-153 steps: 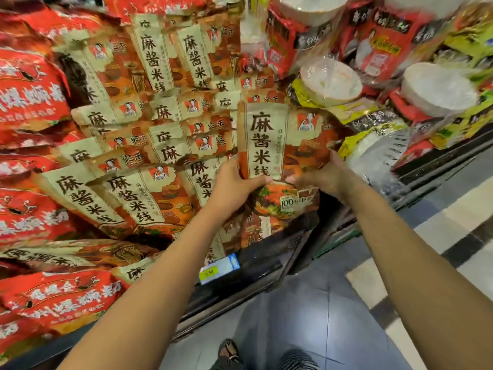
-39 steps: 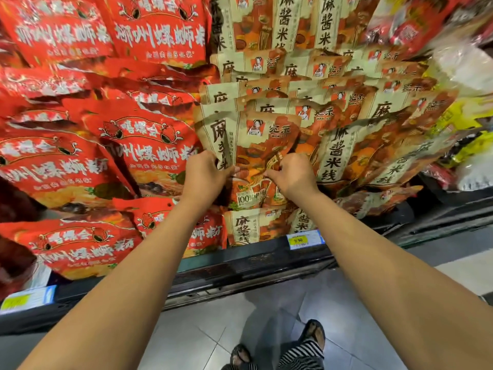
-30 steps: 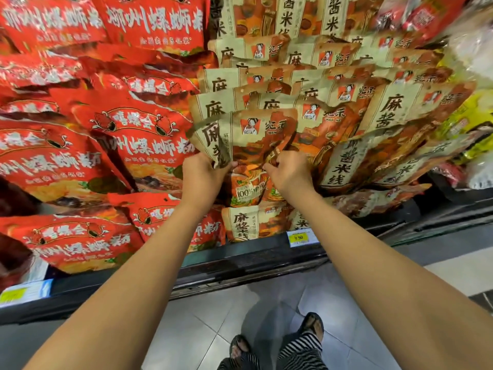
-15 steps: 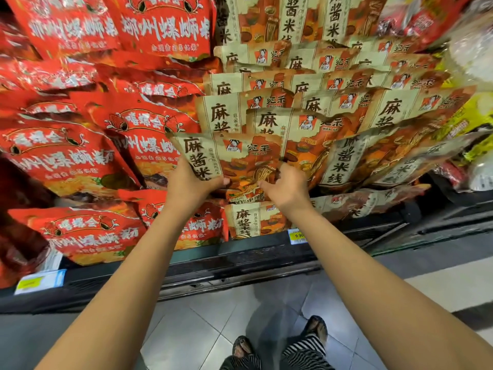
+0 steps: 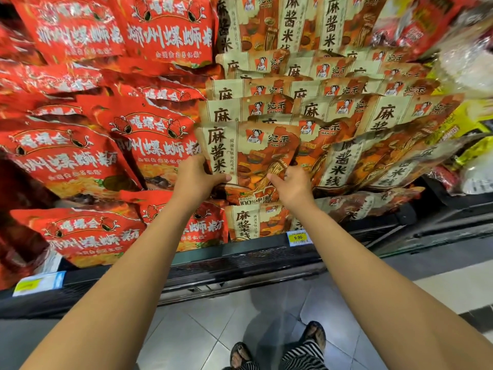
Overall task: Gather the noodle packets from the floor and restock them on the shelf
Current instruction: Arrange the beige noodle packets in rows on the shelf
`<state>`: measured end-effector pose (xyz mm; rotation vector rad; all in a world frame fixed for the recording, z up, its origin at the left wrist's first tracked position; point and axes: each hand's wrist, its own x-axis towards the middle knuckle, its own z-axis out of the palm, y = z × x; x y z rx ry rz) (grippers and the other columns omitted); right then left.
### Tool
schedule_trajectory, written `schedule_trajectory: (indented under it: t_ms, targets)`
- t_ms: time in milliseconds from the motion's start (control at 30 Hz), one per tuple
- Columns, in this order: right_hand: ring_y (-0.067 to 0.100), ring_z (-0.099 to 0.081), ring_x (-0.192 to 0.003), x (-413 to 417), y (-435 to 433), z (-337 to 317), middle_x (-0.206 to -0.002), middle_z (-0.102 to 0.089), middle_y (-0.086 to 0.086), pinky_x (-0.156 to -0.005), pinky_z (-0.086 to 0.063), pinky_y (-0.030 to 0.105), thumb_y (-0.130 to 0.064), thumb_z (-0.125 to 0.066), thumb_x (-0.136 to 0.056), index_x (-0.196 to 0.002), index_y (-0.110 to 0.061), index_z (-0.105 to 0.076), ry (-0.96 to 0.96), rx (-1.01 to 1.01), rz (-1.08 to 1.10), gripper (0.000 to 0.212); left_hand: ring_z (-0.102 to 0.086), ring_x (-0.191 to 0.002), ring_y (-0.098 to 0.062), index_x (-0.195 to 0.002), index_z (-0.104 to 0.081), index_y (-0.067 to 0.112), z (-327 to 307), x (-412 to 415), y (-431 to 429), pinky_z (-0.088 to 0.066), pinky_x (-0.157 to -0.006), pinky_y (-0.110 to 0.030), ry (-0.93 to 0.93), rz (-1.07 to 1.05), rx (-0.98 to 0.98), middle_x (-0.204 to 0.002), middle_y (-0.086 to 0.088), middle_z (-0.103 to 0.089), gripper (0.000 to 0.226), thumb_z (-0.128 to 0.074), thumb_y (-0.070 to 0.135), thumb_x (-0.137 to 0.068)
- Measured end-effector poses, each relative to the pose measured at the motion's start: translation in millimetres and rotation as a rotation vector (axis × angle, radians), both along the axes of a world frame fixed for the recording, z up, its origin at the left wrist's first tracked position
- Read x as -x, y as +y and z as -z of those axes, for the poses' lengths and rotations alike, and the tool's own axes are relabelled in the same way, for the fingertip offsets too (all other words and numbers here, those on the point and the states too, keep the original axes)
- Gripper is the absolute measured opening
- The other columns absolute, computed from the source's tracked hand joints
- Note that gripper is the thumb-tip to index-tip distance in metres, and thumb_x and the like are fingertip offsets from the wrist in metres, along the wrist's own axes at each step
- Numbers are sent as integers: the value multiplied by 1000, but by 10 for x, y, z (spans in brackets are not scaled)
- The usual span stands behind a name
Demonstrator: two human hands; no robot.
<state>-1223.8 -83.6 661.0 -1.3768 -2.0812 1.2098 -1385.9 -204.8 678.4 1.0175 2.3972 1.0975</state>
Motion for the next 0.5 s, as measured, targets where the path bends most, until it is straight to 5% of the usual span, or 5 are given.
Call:
schedule_trajectory:
  t_ms: [200,300,367,433,500]
  targets:
    - [19,-37,-57,38,-25,8,-61,-43,6,-57,-31,29,-21,-69,-91,-57,-14,-38,32,-25,-100,47,-67,-86,-5,-101,-65,20,-17,74,-156,-53,-71,-21,-253,-15,-136,-98,9,-71,29,-80,33,-80]
    - [-2,-43,-52,-8,-58,-124,-51,-51,-14,-59,-37,17,-13,-70,-90,-56,-14,-43,214,64,-136,43,-56,-62,7,-82,-59,26,-100,34,-165,-44,-58,-12,-269,-134,-306,-73,16,-59,18,-68,39,-90]
    - [-4,-54,-55,-19,-95,-224,-51,-60,-15,-63,-43,14,-15,-69,-91,-59,-15,-51,333,104,-179,36,-59,-69,0,-79,-59,27,-127,30,-164,-53,-71,-22,-341,-193,-404,-71,13,-59,19,-66,38,-92]
    - [31,-69,-82,17,-125,-282,-83,-74,14,-79,-57,45,-29,-70,-89,-82,0,-67,389,108,-190,30,-65,-83,-9,-84,-63,28,-121,47,-158,-55,-81,-33,-407,-199,-429,-84,8,-68,13,-66,37,-92]
    - [48,-62,-87,51,-115,-275,-94,-69,29,-79,-54,55,-34,-69,-90,-92,0,-69,408,116,-199,34,-69,-93,-13,-91,-65,27,-122,48,-144,-55,-84,-35,-472,-178,-446,-97,2,-73,10,-66,37,-92]
